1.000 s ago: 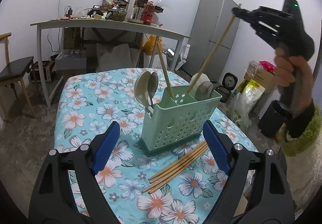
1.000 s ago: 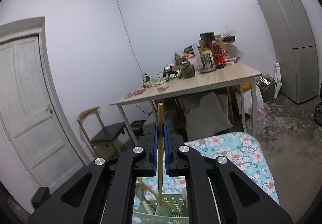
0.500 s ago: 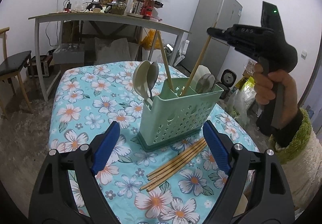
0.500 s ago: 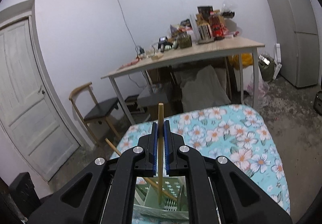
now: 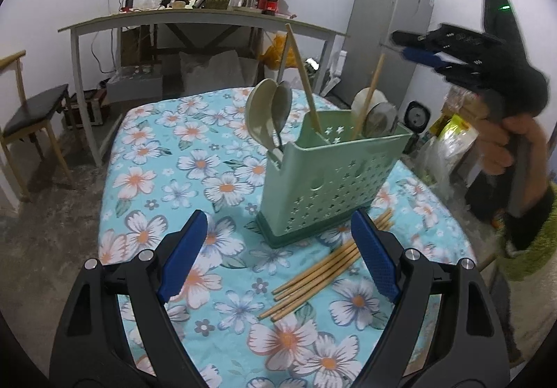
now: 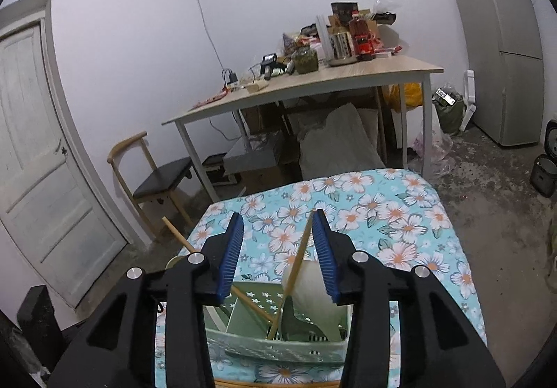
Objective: Organize utensils
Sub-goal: 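Lower the chopstick into the green holder and open the right tool, then move both tools down toward the wooden chopsticks beside the holder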
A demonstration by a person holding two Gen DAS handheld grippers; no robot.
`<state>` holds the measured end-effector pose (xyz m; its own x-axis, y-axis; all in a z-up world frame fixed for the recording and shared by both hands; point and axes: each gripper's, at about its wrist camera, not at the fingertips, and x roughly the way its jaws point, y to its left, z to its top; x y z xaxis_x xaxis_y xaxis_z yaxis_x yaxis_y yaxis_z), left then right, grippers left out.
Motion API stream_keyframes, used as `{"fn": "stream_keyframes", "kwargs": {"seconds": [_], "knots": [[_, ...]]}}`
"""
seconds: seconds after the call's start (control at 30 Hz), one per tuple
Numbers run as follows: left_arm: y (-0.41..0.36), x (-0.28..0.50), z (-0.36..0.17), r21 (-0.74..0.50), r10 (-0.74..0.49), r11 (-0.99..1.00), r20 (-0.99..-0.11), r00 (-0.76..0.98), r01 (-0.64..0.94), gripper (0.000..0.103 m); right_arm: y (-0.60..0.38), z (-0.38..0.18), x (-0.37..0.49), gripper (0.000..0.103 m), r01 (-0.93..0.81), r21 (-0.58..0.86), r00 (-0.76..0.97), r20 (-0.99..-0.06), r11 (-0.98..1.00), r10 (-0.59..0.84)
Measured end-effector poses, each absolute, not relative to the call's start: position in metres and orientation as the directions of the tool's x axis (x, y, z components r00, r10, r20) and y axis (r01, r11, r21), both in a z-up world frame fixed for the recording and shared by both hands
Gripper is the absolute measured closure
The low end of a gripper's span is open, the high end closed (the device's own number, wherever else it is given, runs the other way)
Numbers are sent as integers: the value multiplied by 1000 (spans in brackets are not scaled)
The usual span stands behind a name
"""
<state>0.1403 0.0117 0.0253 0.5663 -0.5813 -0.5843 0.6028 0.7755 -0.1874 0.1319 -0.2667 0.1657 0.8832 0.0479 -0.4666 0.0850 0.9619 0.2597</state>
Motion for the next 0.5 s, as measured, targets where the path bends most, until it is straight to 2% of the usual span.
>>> {"fn": "stream_keyframes", "kwargs": {"seconds": [0.17, 0.5], "knots": [[5, 144, 21, -112, -511, 808, -623, 592, 579, 22, -276, 162, 98, 59, 96, 290, 890, -453, 952, 49], [-5, 147, 5, -37, -452, 810, -674, 584, 585, 22, -300, 107, 44, 59, 199, 392, 836, -546, 898, 53]]}}
